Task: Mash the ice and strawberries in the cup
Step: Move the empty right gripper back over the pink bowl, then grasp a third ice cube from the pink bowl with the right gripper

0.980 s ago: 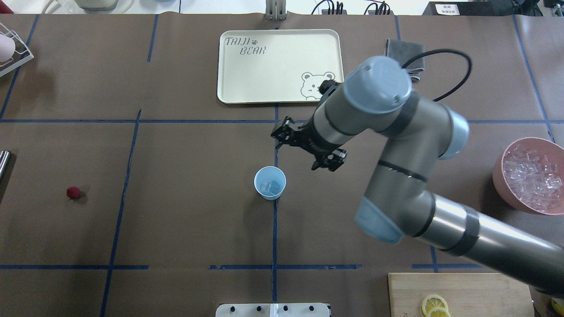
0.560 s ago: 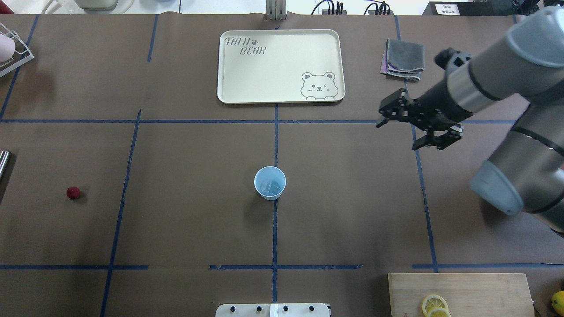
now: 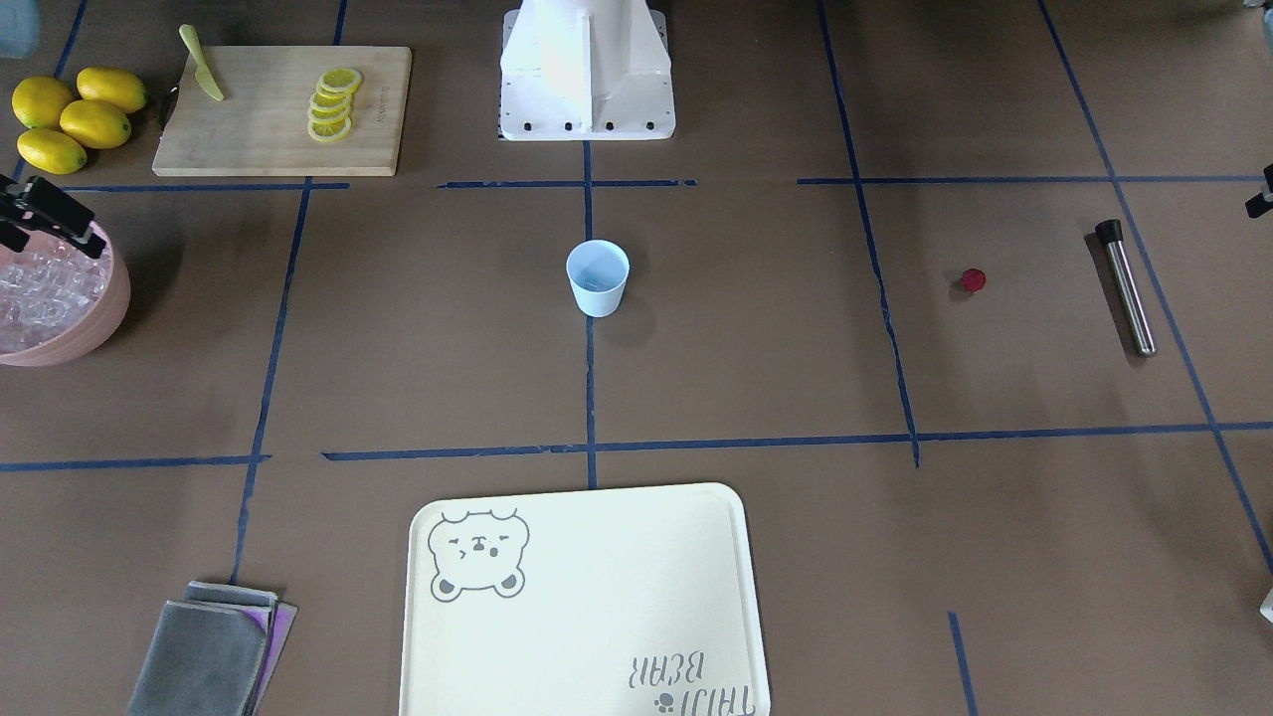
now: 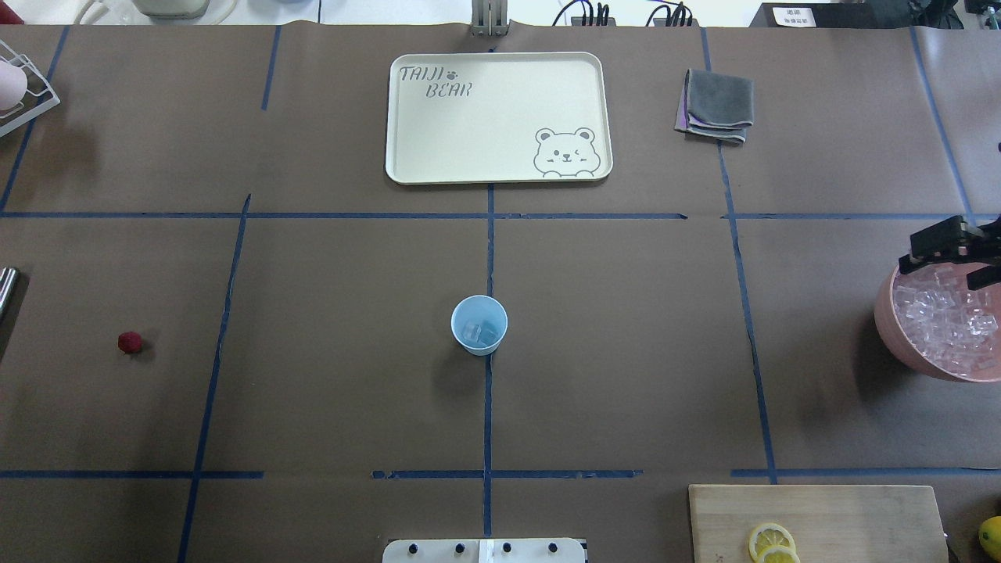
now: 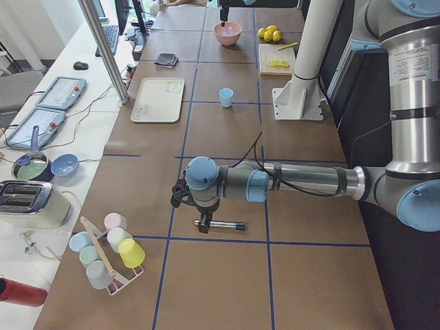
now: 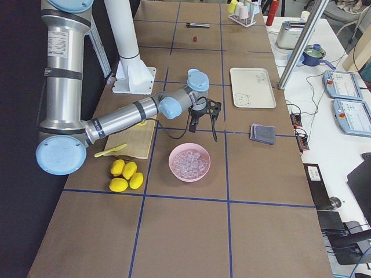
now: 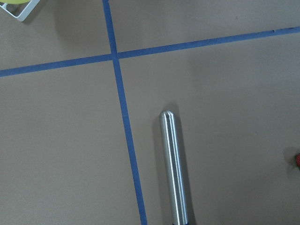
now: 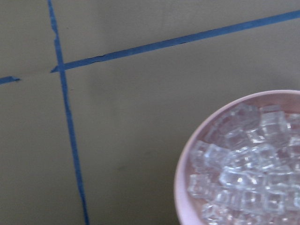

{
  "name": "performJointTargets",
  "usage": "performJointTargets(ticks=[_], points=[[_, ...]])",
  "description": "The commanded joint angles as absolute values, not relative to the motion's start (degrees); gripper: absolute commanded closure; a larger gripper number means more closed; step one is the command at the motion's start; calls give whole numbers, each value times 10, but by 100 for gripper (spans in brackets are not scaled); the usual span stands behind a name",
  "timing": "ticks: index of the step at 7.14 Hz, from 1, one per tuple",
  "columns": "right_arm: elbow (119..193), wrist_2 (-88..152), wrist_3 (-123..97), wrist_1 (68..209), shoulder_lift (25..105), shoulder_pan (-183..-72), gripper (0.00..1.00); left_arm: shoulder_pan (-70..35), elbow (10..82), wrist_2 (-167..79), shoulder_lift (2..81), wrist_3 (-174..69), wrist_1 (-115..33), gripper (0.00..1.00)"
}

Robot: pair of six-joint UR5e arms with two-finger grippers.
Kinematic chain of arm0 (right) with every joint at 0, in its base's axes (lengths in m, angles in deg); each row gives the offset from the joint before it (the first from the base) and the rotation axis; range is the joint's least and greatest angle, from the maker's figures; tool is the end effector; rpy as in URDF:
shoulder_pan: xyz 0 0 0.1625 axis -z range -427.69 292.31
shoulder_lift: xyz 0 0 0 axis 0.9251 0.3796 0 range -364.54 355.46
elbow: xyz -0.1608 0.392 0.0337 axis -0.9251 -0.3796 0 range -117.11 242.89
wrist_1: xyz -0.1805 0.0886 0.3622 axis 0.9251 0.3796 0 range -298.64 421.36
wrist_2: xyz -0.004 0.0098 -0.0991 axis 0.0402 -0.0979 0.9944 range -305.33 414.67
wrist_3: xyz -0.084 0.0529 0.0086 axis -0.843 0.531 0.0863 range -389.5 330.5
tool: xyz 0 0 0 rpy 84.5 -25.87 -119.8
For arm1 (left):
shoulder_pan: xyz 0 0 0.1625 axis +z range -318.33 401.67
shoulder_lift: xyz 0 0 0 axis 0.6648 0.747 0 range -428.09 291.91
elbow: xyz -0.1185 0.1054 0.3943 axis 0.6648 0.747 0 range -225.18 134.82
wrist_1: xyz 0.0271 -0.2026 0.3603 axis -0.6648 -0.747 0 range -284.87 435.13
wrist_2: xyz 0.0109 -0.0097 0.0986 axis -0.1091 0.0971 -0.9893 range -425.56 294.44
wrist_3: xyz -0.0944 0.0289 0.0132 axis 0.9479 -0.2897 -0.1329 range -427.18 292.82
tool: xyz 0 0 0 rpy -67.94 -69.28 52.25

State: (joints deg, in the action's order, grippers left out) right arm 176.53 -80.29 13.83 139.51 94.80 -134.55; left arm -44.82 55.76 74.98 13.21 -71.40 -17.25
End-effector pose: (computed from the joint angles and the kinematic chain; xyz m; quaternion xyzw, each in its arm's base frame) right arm -0.1118 -0.4216 0.5045 -0.0292 -0.4261 0.0726 0.9013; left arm -0.0299 -0.4347 0.6223 0.0390 0.4263 0.0780 0.9004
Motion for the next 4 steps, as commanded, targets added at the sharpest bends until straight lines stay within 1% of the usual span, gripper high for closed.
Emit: performJointTargets(ticks=[1,4], points=[[1702,-809,6,1394,963,-1384,1,-448,557,750,132,-714,-172,0],[1682,-804,13,1393,957,-1382,1,-448,558,750,128,-715,-172,0]])
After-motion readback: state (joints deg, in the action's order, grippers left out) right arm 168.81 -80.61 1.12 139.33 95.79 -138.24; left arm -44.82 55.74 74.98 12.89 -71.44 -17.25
